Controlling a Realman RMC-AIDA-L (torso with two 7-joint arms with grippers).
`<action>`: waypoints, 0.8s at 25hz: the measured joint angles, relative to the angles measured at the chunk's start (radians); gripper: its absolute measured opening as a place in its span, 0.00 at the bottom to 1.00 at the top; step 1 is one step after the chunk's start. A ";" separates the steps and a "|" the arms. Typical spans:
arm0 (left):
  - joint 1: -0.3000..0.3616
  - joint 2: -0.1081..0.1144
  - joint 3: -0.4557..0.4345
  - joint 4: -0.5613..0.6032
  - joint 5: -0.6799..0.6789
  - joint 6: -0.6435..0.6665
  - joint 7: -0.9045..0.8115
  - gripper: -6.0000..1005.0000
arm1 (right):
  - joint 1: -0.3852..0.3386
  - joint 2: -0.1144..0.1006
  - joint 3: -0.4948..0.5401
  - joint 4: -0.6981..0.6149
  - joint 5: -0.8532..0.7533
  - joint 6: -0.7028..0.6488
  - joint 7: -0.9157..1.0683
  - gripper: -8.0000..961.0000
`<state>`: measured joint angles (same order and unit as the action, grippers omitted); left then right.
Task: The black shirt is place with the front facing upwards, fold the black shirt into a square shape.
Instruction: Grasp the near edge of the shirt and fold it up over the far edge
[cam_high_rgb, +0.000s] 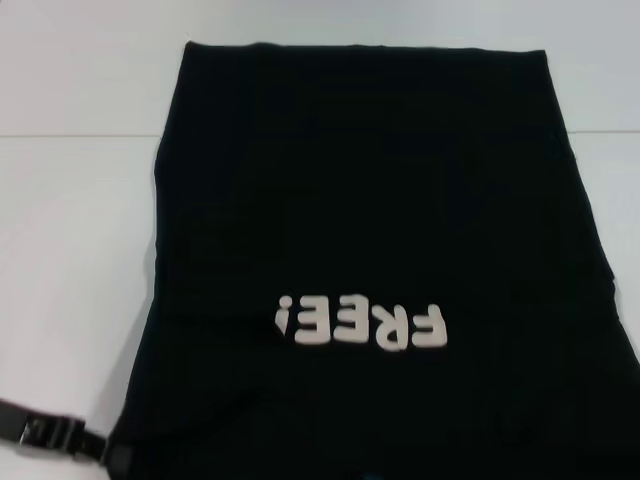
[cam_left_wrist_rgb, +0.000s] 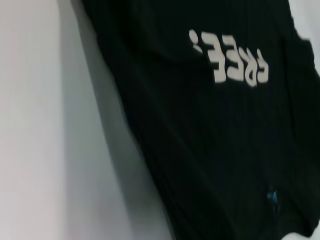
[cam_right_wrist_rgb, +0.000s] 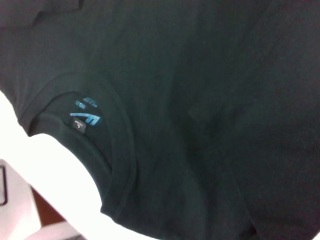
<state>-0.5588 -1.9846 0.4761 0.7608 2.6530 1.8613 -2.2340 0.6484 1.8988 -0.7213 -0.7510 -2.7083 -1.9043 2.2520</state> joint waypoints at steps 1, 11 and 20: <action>0.001 0.000 0.000 0.000 0.015 0.018 0.005 0.03 | -0.005 0.001 -0.008 0.003 -0.002 -0.013 -0.007 0.07; -0.009 -0.002 0.001 -0.008 0.084 0.126 0.034 0.03 | -0.027 0.029 -0.002 0.012 -0.042 -0.039 -0.055 0.07; -0.075 0.027 -0.144 -0.084 -0.080 -0.009 0.002 0.03 | -0.041 -0.006 0.245 0.090 0.144 -0.008 -0.083 0.07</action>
<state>-0.6341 -1.9575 0.3319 0.6764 2.5727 1.8522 -2.2324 0.6078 1.8929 -0.4759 -0.6609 -2.5645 -1.9121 2.1693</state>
